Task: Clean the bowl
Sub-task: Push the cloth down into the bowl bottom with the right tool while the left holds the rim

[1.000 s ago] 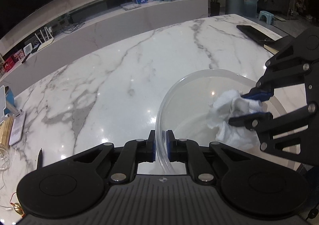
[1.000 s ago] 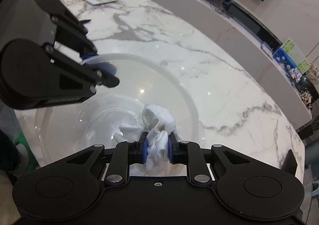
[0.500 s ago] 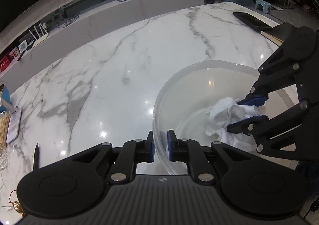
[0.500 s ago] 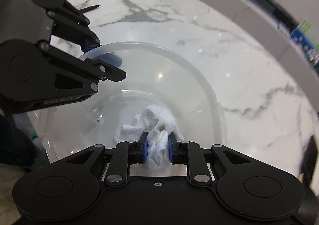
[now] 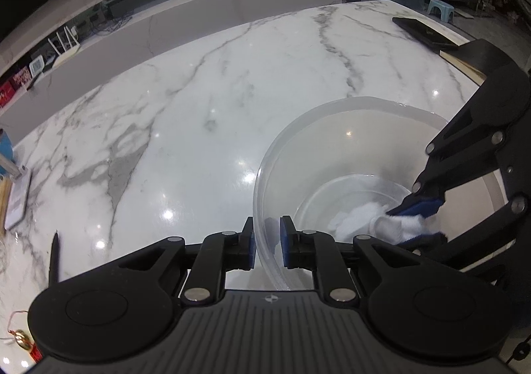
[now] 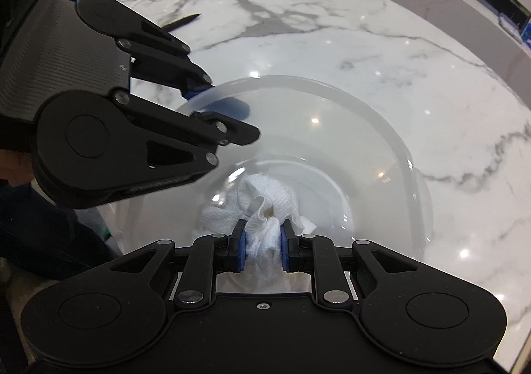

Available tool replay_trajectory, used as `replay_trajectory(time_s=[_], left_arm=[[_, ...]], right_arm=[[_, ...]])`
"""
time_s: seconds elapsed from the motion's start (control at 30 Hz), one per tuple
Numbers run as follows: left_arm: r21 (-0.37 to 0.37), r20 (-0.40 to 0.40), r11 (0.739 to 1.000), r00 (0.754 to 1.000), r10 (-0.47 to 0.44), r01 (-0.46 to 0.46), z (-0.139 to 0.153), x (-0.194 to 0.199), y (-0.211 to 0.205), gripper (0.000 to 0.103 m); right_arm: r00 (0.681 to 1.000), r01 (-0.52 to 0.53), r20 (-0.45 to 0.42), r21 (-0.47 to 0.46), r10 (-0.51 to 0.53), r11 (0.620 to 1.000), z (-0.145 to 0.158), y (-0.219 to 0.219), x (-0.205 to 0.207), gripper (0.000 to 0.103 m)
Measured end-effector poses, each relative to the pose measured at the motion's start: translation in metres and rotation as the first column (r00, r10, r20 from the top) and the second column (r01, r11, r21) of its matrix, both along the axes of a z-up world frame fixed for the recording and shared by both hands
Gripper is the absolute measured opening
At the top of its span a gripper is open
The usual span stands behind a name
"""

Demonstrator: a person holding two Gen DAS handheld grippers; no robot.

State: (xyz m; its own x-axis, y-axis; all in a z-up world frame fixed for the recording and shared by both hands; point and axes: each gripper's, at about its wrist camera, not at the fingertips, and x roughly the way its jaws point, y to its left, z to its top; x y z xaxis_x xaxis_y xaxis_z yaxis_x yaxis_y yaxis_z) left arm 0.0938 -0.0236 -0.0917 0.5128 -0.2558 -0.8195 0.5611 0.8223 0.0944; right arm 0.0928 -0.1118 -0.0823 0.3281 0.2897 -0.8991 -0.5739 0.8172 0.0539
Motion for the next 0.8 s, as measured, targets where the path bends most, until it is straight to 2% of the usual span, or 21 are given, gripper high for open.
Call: replay_trajectory(time_s=[0.17, 0.37, 0.43, 0.67, 0.8], left_arm=[[0.005, -0.084, 0.999, 0.996, -0.038, 0.039, -0.009, 0.007, 0.002, 0.01], [0.011, -0.16, 0.994, 0.981, -0.11, 0.113, -0.014, 0.013, 0.004, 0.009], [-0.017, -0.184, 0.992, 0.975, -0.126, 0.125, -0.015, 0.018, 0.008, 0.009], [-0.04, -0.191, 0.985, 0.966, -0.172, 0.168, -0.015, 0.027, 0.011, 0.013], [-0.041, -0.194, 0.979, 0.96, -0.204, 0.199, -0.014, 0.029, 0.012, 0.014]], right_arm=[[0.998, -0.054, -0.028, 0.021, 0.055, 0.998, 0.001, 0.007, 0.006, 0.018], [0.99, -0.133, -0.053, 0.003, 0.133, 0.991, -0.001, 0.012, 0.005, 0.018], [0.986, -0.159, -0.06, -0.008, 0.158, 0.987, 0.0, 0.013, 0.004, 0.018], [0.963, -0.259, -0.093, -0.058, 0.253, 0.964, 0.0, 0.022, 0.003, 0.018], [0.933, -0.352, -0.12, -0.095, 0.341, 0.931, 0.0, 0.034, 0.004, 0.018]])
